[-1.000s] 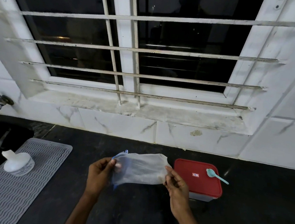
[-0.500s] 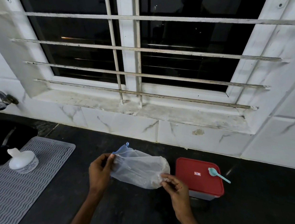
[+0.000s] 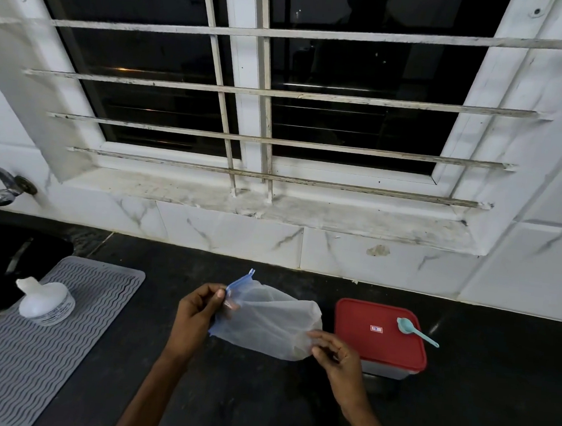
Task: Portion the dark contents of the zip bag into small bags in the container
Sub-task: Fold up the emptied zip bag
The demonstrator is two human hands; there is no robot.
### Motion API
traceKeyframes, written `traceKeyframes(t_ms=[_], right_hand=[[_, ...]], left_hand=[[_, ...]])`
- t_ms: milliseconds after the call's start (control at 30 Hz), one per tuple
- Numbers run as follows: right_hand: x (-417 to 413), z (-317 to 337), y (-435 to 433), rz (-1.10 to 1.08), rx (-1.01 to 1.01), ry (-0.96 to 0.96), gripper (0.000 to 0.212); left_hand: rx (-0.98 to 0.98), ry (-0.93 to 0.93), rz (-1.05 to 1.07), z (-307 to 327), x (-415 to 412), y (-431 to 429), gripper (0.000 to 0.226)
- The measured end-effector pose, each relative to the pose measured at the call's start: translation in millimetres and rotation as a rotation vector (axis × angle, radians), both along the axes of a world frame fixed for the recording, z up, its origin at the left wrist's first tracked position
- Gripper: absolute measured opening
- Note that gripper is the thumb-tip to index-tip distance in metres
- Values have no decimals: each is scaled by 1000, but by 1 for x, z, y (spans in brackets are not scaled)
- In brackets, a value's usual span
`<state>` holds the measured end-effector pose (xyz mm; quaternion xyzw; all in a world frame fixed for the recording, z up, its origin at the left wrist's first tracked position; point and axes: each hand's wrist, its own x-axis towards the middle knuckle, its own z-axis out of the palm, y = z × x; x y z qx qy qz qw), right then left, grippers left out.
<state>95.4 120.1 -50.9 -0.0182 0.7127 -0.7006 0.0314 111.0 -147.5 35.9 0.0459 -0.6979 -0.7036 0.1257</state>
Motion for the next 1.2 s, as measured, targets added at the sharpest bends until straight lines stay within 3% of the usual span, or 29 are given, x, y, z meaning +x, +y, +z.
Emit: traceKeyframes(t_ms=[100,200,333,433,533,633,700,800,867,967,1067,1200], right_hand=[[0,5,4,34,189,-10,28],[-4,19,6,-75,355,82,23],[-12,54,-15,-27,238,132,13],[-17,63,-38,97,168,82,26],[-22,58,-48,140,314,159,52],[-22,60,-51,217,466,175,53],[-21,62,-53,259,404,149,41],[-18,64,-55,230,143,124,7],[-17,62,-52,120,27,123,20],[-18,62,-44,38,-74,100,17],[-19,62,-39,-37,-133,108,17],[-19,63,-38,-67,-167,100,13]], left_hand=[[-24,22,-11,3,0,1,22],[-60,43,-19,9,1,5,22],[-99,73,-105,13,7,13,20],[-157,104,-160,20,8,22,21],[-207,125,-210,26,10,29,31],[-234,143,-259,29,13,29,39],[-228,147,-293,28,16,27,37],[-258,141,-316,23,18,24,22],[-296,158,-255,18,19,19,11],[-400,144,-42,3,18,5,44],[-293,19,-27,-8,22,0,63],[-128,-36,-13,-7,24,17,35]])
